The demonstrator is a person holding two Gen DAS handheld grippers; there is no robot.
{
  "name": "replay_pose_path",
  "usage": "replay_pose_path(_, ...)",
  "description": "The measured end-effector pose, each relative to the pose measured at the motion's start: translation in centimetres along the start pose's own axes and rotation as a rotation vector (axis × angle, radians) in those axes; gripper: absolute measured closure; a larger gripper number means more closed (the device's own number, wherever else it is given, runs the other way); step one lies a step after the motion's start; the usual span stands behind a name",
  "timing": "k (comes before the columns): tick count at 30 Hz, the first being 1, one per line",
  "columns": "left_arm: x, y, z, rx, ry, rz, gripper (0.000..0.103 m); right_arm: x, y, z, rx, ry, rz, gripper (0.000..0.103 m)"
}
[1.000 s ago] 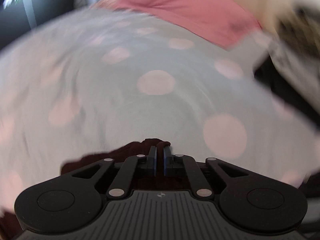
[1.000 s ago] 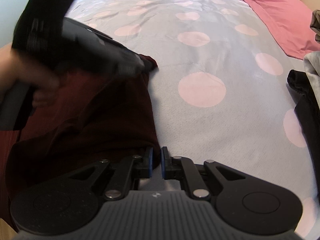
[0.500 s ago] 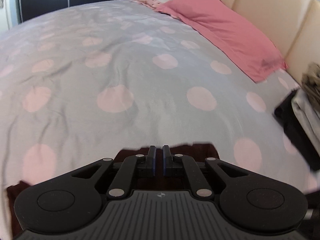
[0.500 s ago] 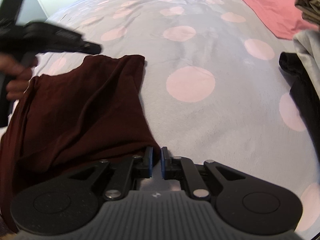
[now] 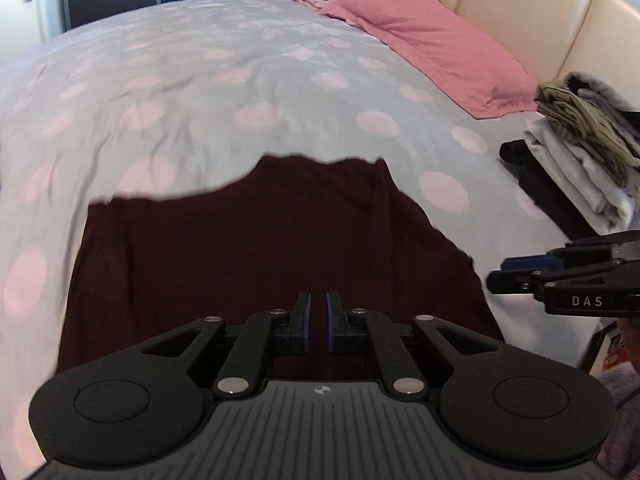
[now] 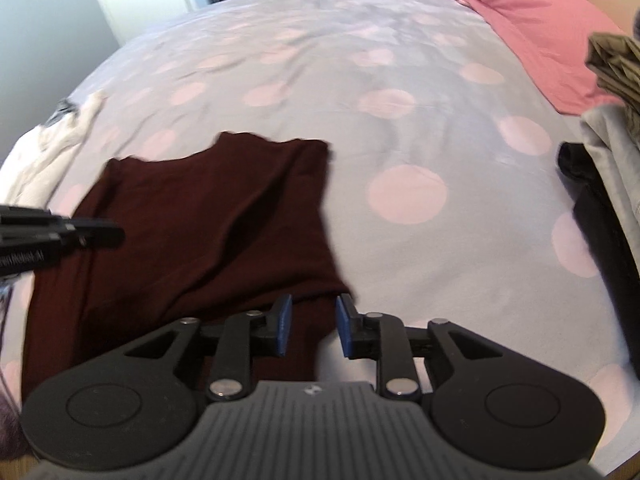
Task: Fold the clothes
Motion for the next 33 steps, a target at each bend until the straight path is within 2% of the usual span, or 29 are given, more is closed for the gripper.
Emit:
replay_pose_path(2,-1.0,1.5,-0.7,-0.038,-0.006,-0.006,0.084,-0.8,1.1,0.9,-0.031,-0.033,0.006,0.066)
replay_pose_path(5,-2.2,3.5,-2.0,-0.050,-0.020,0.004,0.084,-1.8,3.2,2.4,-0.079,-0.091,0.032,0.058)
replay_pose_path(10,-4.2,6.5,-2.6,-0.111,-0.025,0.030,0.082,-3.2,7.4,4.4,-0.128,-0.167,0.116,0.054)
replay_pose_path(12,-4.5,7.6,-2.7,-0.122,-0.029,0.055,0.080,-3.6,9.4,5.2,-0.133,-0.182,0.145,0.044)
replay_pose_path(14,-4.6,8.7,-2.9,-0.131,-0.030,0.085,0.080,-3.8,11.4,6.1,-0.150,-0.172,0.167,0.044)
replay_pose_path(17,-4.6,9.7,-2.9,-0.145,-0.019,0.112,0.080,-3.8,13.6,7.5,-0.242,-0.077,0.158,0.044)
replay_pose_path(19,-4.8,10.0,-2.9,-0.148,-0.017,0.114,0.080,-3.5,14.0,7.8,-0.283,-0.011,0.139,0.046)
replay_pose_path(20,-5.0,10.1,-2.8,-0.149,-0.017,0.110,0.080,-3.4,14.1,7.9,-0.290,0.004,0.137,0.056)
replay_pose_path(21,-5.2,10.2,-2.7,-0.154,-0.016,0.102,0.079,-3.3,14.0,8.0,-0.280,-0.006,0.145,0.079)
replay_pose_path(22,-5.4,10.3,-2.5,-0.160,-0.017,0.095,0.078,-3.2,13.8,8.1,-0.269,-0.016,0.152,0.089)
replay_pose_path(23,-5.7,10.3,-2.3,-0.165,-0.021,0.087,0.077,-3.2,13.7,8.2,-0.259,-0.025,0.160,0.094)
replay_pose_path(27,-6.6,10.7,-1.4,-0.187,-0.052,0.066,0.076,-3.9,13.6,10.6,-0.326,-0.083,0.154,0.097)
replay_pose_path(33,-7.6,11.2,0.4,-0.244,-0.089,0.041,0.076,-3.8,14.8,15.4,-0.442,-0.231,0.219,0.097)
Point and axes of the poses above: each gripper's, at about its wrist camera, not at the fingertips, and x roughly the way its jaws point, z to its left, y to its underside, the point moved 3 cm from there along x, roughly the way its jaws point, and after that the axes turned 13 degrees about x, right-handed, at the moved point
